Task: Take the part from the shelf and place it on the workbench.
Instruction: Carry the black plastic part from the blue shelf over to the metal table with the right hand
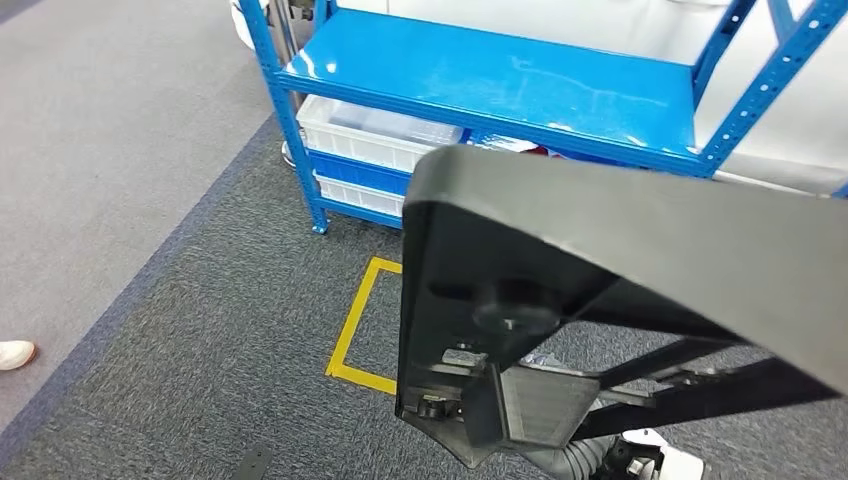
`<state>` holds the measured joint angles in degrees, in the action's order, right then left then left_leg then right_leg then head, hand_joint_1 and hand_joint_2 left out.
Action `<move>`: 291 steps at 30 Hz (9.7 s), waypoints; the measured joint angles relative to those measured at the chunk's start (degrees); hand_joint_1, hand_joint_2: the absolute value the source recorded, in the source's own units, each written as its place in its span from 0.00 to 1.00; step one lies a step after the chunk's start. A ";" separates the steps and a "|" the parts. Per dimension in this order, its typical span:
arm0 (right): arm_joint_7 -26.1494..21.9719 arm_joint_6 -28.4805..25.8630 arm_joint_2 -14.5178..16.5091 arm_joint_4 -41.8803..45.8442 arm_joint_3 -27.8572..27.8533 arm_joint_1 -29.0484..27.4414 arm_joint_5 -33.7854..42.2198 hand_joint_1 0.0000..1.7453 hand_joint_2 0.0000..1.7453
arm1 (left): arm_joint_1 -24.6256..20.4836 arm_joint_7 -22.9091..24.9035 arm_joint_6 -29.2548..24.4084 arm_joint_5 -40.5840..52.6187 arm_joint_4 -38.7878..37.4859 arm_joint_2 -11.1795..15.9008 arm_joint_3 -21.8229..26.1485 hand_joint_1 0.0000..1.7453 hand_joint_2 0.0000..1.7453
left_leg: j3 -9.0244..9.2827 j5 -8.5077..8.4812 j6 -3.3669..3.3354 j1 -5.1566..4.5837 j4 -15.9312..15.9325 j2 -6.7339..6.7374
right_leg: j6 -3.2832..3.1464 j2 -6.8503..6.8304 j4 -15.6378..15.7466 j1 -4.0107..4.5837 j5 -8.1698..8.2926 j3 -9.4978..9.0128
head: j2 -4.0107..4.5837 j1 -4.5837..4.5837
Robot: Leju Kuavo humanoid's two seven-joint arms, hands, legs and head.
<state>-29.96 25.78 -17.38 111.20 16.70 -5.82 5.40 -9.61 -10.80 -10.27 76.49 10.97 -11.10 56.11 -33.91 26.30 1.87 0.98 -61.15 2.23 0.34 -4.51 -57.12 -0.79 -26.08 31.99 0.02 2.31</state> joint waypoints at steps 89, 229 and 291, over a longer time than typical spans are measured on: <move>-1.80 1.15 0.36 4.47 -5.23 -4.68 1.12 1.00 1.00 | -0.35 1.17 0.48 0.74 -0.02 0.12 -2.62 0.00 1.00 | -8.08 4.23 -0.75 -0.29 -12.64 -2.59 | -0.55 1.34 -0.43 0.08 -1.64 -0.80 | -0.02 0.03; 0.02 4.91 3.13 0.61 -6.02 0.22 4.32 1.00 1.00 | 0.70 1.88 -2.15 -1.37 -0.01 -0.76 -0.92 0.00 1.00 | 1.58 -0.11 -3.47 -0.89 3.52 -2.80 | 1.65 4.31 -8.41 -0.37 -3.03 4.27 | 0.00 0.01; 1.49 5.14 3.42 -1.21 -6.87 2.61 6.85 1.00 1.00 | 0.90 1.11 -1.77 -2.01 0.00 -0.66 -0.81 0.00 1.00 | 4.45 2.36 -3.43 -0.84 3.85 -1.93 | 2.20 4.51 -7.65 0.04 0.04 6.59 | 0.00 -0.06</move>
<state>-28.47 30.92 -13.96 109.98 9.84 -3.21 12.25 -8.72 -9.69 -12.04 74.48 10.97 -11.76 55.30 -29.46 28.67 -1.56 0.14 -57.29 0.31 2.54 0.00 -64.76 -0.75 -26.03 38.58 0.01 2.25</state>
